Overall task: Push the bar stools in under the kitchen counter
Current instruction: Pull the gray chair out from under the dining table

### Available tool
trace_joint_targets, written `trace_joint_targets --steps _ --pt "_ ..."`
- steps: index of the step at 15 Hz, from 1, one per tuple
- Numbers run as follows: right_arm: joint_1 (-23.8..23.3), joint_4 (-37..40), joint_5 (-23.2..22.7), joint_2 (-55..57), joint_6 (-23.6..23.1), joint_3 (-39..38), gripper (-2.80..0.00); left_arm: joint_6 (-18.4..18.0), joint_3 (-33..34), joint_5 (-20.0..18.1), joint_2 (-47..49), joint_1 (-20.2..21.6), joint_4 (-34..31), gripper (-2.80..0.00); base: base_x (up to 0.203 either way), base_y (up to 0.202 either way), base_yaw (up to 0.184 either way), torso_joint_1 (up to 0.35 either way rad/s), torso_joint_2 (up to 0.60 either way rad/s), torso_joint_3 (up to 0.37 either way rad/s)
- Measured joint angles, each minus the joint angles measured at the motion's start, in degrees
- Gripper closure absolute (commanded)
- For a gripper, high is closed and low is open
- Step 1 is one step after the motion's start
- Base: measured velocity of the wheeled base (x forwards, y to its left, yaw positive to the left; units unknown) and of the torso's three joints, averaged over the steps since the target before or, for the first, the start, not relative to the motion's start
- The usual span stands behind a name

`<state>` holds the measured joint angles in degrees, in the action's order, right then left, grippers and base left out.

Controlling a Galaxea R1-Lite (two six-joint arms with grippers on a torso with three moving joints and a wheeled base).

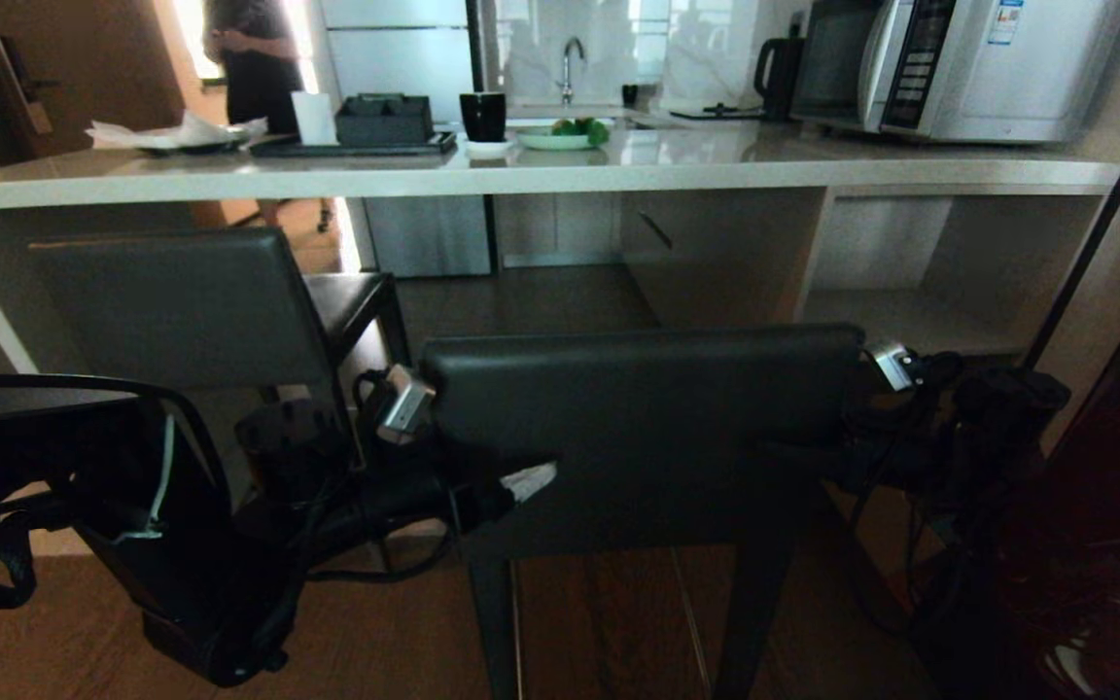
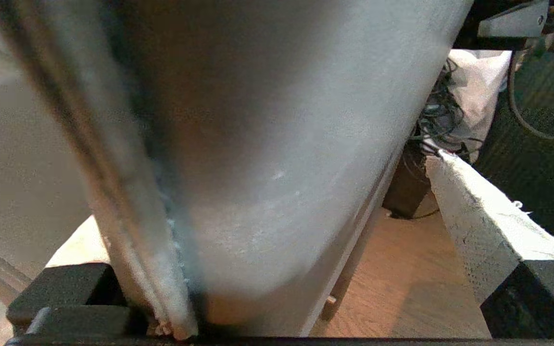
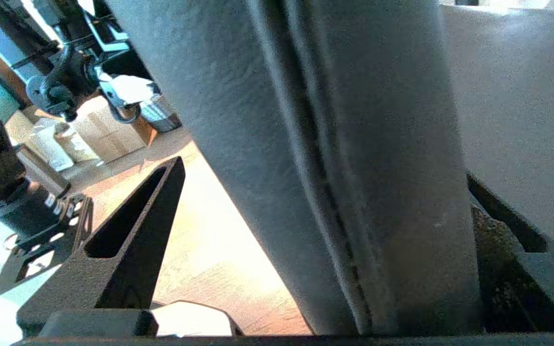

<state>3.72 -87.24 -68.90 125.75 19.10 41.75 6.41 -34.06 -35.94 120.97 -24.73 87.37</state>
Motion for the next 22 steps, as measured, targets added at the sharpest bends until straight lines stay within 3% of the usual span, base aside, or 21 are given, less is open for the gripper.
trace_joint_targets --steps 5,10,14,17,20,22 --pt "-1.1 0.3 -0.7 -1.3 0.3 -1.4 -2.8 0.2 6.6 -1.0 -3.5 3.7 -0.9 -2.8 0.0 0.0 0.0 0.0 0.0 0.0" --pt "-5.8 0.2 -1.0 -3.0 0.3 -3.3 -2.8 0.2 9.9 -0.5 -6.9 7.1 -0.4 -2.8 0.0 0.0 0.0 0.0 0.0 0.0" --pt "-12.0 0.1 -3.7 -4.6 0.1 -4.7 -2.8 0.1 13.6 -0.6 -9.3 10.7 -0.3 -2.8 0.0 0.0 0.0 0.0 0.0 0.0" --pt "-17.1 0.1 -5.1 -6.8 -0.2 -8.2 -2.8 -0.1 20.0 -0.3 -13.3 14.0 -0.2 -2.8 0.0 0.0 0.0 0.0 0.0 0.0" --pt "-21.5 0.1 -1.9 -10.1 -0.2 -13.7 -2.8 -0.2 26.2 0.8 -18.7 18.4 -0.2 -2.8 0.0 0.0 0.0 0.0 0.0 0.0" --pt "-22.8 0.1 5.8 -12.3 -1.7 -16.8 -2.8 -0.2 27.7 5.9 -21.3 20.1 -0.2 -2.8 0.0 0.0 0.0 0.0 0.0 0.0"
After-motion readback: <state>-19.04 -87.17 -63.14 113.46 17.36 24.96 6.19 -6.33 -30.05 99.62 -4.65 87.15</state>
